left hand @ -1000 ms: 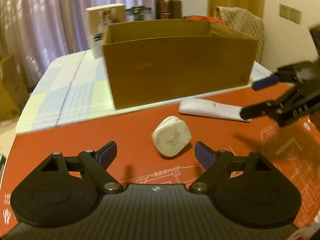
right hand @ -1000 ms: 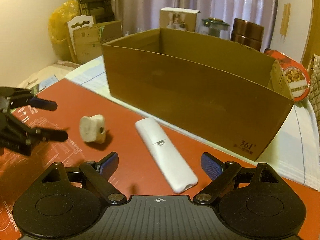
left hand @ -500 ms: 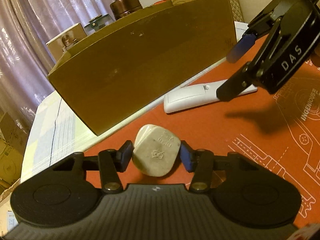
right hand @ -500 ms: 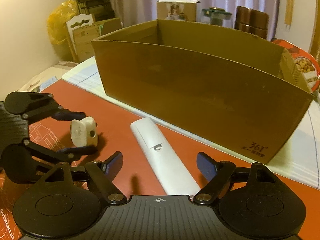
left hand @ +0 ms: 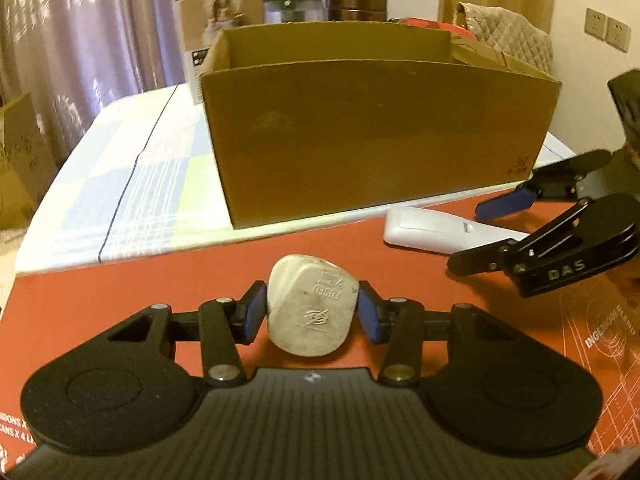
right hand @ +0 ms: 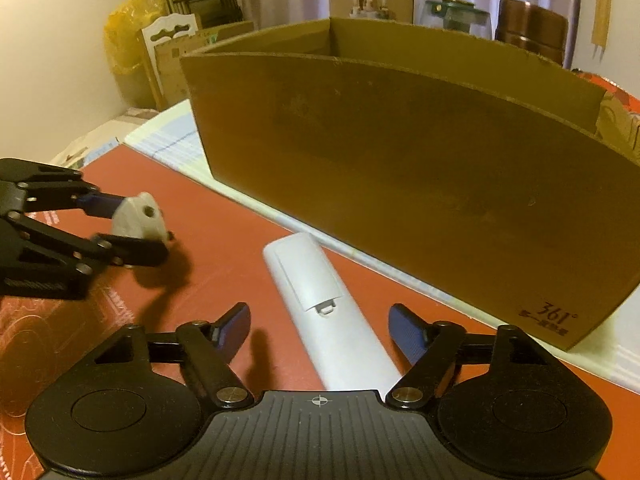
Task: Organize rigid objects
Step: 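Grasp the white plug with the left tool while the right tool grasps the white remote, then lift and carry the white plug and white remote over the cardboard box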
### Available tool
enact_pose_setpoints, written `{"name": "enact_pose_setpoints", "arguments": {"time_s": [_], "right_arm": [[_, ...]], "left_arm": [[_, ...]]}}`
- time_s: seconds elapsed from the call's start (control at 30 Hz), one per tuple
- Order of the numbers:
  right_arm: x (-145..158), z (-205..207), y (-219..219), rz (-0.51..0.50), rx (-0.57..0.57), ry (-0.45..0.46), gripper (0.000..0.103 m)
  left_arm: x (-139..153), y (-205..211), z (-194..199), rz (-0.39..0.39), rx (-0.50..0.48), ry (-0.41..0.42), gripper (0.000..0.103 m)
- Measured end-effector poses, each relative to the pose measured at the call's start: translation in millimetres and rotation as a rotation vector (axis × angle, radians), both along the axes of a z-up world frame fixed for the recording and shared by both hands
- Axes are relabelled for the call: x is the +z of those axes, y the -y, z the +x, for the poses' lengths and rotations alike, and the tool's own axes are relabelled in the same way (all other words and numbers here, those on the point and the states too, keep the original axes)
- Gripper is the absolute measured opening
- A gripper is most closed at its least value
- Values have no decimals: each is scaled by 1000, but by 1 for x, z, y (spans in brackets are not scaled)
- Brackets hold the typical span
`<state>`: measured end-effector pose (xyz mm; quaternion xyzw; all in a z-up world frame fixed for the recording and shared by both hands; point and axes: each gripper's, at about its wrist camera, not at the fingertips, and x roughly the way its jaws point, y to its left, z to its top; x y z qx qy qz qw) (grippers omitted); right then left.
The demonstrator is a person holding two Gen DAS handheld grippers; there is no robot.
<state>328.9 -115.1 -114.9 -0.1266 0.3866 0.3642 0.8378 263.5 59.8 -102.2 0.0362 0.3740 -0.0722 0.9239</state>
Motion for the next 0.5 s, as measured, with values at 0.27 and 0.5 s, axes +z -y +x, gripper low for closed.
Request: {"name": "enact_pose_setpoints", "arguments": {"time_s": [0.27,0.5], "right_arm": [[3,-3,-13,-66,-31,-2,38],[16,-21,-5,1,-236,-203,36]], "left_arm": [[5,-4,1,-28,14,-8,43],[6,-4,-2,-41,8,-17,43]]}}
